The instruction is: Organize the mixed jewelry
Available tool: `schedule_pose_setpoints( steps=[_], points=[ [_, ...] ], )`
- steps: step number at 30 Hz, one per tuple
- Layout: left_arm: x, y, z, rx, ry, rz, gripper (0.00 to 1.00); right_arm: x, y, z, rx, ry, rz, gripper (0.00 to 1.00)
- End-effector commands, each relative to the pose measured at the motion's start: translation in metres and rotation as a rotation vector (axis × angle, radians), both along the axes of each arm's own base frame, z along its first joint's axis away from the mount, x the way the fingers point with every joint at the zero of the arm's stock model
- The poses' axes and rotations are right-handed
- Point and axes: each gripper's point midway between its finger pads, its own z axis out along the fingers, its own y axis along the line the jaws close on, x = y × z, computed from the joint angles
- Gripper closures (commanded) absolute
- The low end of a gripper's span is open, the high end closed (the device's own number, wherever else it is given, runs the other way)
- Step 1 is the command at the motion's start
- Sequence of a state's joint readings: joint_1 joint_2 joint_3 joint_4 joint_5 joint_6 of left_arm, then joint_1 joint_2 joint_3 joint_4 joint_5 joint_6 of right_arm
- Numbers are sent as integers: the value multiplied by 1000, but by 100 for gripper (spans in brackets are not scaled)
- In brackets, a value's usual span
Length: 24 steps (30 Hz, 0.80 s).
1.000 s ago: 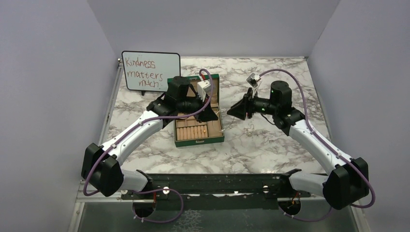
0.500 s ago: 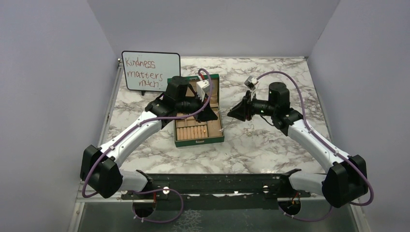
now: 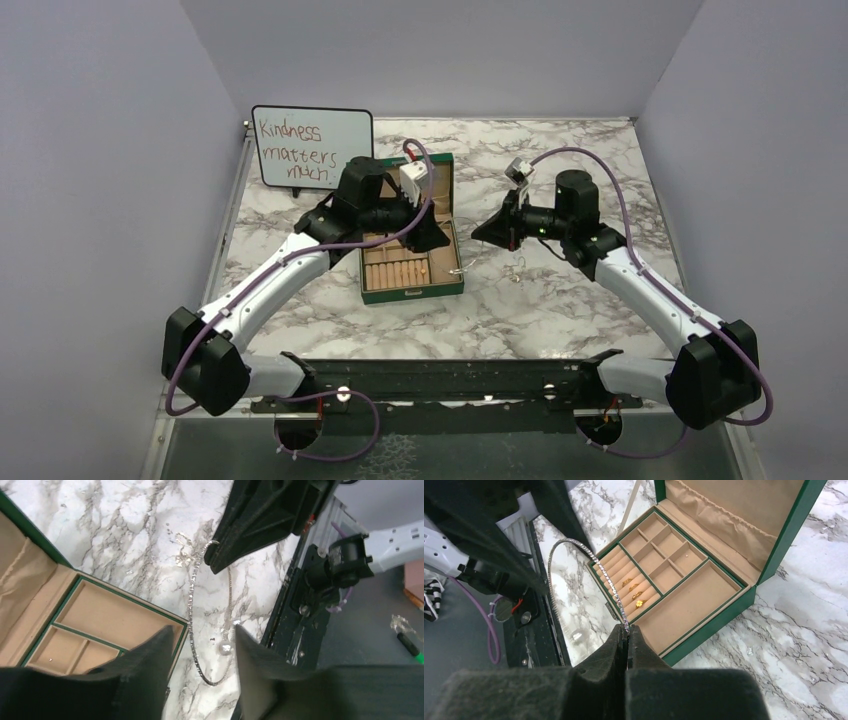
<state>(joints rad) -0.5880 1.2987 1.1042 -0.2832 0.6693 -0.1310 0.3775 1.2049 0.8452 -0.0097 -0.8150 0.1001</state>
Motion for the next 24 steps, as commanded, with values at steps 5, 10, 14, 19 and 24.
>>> schedule_pose_setpoints(
  steps=[5,10,14,19,24],
  points=[
    [26,24,24,8,-117,216,18,8,2,7,33,-10,-26,99],
    [35,41,41,6,-188,331,3,16,7,8,64,-5,-35,99],
    [48,68,65,-16,-249,525,2,26,17,10,85,2,-68,99],
    [57,116,98,-71,-370,789,1,40,48,16,155,40,-111,99],
    [46,139,118,-156,-430,879,1,60,92,9,155,57,-155,99]
  ],
)
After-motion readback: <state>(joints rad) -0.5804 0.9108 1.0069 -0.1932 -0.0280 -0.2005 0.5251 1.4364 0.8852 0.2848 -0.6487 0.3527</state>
